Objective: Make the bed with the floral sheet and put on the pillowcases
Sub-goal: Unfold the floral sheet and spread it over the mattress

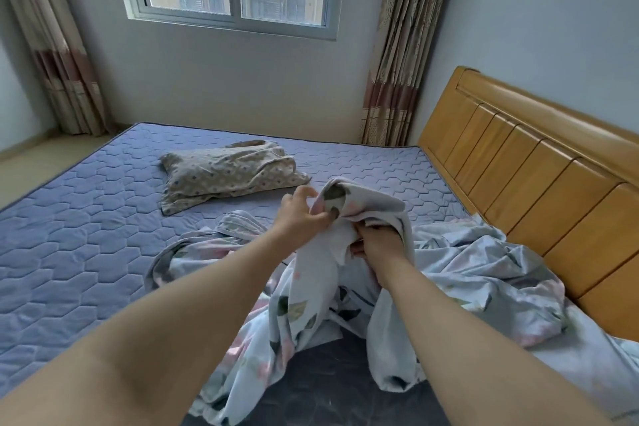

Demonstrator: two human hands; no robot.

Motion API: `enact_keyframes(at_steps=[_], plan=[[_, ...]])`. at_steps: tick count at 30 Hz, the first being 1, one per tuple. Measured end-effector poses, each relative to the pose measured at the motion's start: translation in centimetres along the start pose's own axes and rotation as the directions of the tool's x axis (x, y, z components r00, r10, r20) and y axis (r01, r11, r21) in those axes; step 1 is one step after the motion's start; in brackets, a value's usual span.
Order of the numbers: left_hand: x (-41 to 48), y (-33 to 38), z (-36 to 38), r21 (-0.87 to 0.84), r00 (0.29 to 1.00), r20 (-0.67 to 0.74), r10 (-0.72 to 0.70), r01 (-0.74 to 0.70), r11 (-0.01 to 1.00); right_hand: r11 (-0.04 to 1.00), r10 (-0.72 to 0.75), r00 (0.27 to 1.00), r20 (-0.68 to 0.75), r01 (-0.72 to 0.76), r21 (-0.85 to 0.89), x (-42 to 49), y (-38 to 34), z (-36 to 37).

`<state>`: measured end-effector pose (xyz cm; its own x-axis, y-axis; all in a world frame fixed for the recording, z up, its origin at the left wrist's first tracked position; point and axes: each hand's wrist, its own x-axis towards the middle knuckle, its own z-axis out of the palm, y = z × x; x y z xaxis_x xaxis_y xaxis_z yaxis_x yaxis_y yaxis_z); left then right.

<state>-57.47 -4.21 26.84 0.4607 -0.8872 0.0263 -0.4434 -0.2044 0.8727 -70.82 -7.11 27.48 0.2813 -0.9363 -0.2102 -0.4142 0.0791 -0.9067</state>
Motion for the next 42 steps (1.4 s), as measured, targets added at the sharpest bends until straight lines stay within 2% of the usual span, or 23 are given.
enact_keyframes(at_steps=[2,4,6,8,10,12,15,17,18,20,22,23,25,28,30,32,34,36,37,39,41,42], plan=[[-0.7,-1.3,0.4,0.078,0.996,0.029,-0.081,0.079,0.994,0.995,-0.078,0.990,-0.119,0.085,0.054,0.2,-0.7,0.1],[-1.4,-2.5,1.0,0.186,0.970,0.127,-0.206,0.181,0.966,0.968,-0.157,0.965,-0.208,0.192,0.163,0.5,-2.1,0.1],[-2.3,-2.8,1.6,0.259,0.912,0.228,-0.343,0.282,0.924,0.945,-0.223,0.954,-0.198,0.262,0.194,0.7,-2.9,0.3],[-2.2,-2.9,1.9,0.349,0.889,0.250,-0.383,0.286,0.892,0.927,-0.242,0.947,-0.210,0.290,0.237,0.7,-3.2,0.6],[-1.4,-3.0,1.5,0.292,0.906,0.195,-0.375,0.311,0.904,0.897,-0.167,0.961,-0.221,0.241,0.371,0.7,-2.8,0.6],[-0.4,-2.9,0.6,0.090,0.921,0.168,-0.351,0.340,0.936,0.868,-0.094,0.978,-0.185,0.171,0.467,1.0,-1.8,0.7],[0.7,-1.7,-1.0,-0.016,0.960,0.117,-0.256,0.259,0.966,0.856,-0.037,0.996,0.085,-0.012,0.518,1.3,-0.1,0.8],[1.2,-0.5,-1.9,-0.071,0.983,0.083,-0.166,0.172,0.983,0.894,-0.069,0.965,0.254,-0.053,0.446,0.9,0.6,1.2],[1.4,0.2,-2.3,-0.119,0.990,0.068,-0.125,0.133,0.984,0.937,-0.084,0.948,0.307,-0.030,0.347,0.4,0.6,1.6],[1.8,1.2,-2.9,-0.221,0.996,0.038,-0.084,0.090,0.971,0.992,-0.042,0.965,0.261,0.010,0.124,-0.1,0.6,2.1],[2.0,1.5,-3.5,-0.273,0.998,0.014,-0.054,0.055,0.961,0.999,0.038,0.977,0.208,-0.035,-0.016,-0.2,-0.3,2.4],[2.0,1.2,-3.8,-0.235,1.000,0.003,-0.028,0.028,0.972,0.997,0.049,0.976,0.212,-0.033,-0.077,-0.1,-0.7,2.5],[1.9,0.1,-3.9,-0.044,0.999,-0.028,0.016,-0.017,0.999,0.993,0.062,0.978,0.200,-0.041,-0.109,0.4,-1.7,2.6],[0.7,-1.7,-3.1,0.219,0.992,-0.122,0.026,0.001,0.976,0.996,0.052,0.992,0.114,-0.060,0.067,1.1,-2.7,3.1],[-0.6,-2.3,-2.3,0.278,0.971,-0.239,-0.015,0.083,0.957,0.978,0.091,0.995,0.046,-0.098,0.184,1.3,-2.9,3.5],[-1.4,-3.5,-1.3,0.147,0.960,-0.272,-0.061,0.104,0.984,0.943,0.092,0.995,-0.048,-0.071,0.324,1.6,-3.2,3.7],[-2.0,-5.2,-0.3,-0.027,0.980,-0.178,-0.092,0.088,0.996,0.882,0.070,0.996,-0.063,-0.032,0.471,2.1,-3.8,3.6],[-2.1,-6.9,0.6,0.041,0.994,-0.025,-0.110,0.111,0.993,0.803,0.010,0.999,-0.044,0.018,0.595,2.5,-4.5,3.3],[-2.0,-7.3,0.8,0.113,0.986,0.016,-0.164,0.161,0.980,0.777,-0.032,0.999,-0.033,0.046,0.627,2.4,-4.9,2.9],[-0.9,-7.7,0.8,0.131,0.965,-0.030,-0.261,0.263,0.956,0.725,-0.104,0.994,-0.038,0.102,0.681,2.6,-5.4,2.4],[0.4,-7.6,0.0,-0.034,0.947,-0.075,-0.314,0.312,0.949,0.660,-0.151,0.988,0.022,0.084,0.747,2.6,-5.0,2.0],[1.0,-7.5,-0.6,-0.127,0.944,-0.086,-0.318,0.306,0.944,0.659,-0.173,0.982,0.075,0.059,0.750,2.7,-4.5,1.8]])
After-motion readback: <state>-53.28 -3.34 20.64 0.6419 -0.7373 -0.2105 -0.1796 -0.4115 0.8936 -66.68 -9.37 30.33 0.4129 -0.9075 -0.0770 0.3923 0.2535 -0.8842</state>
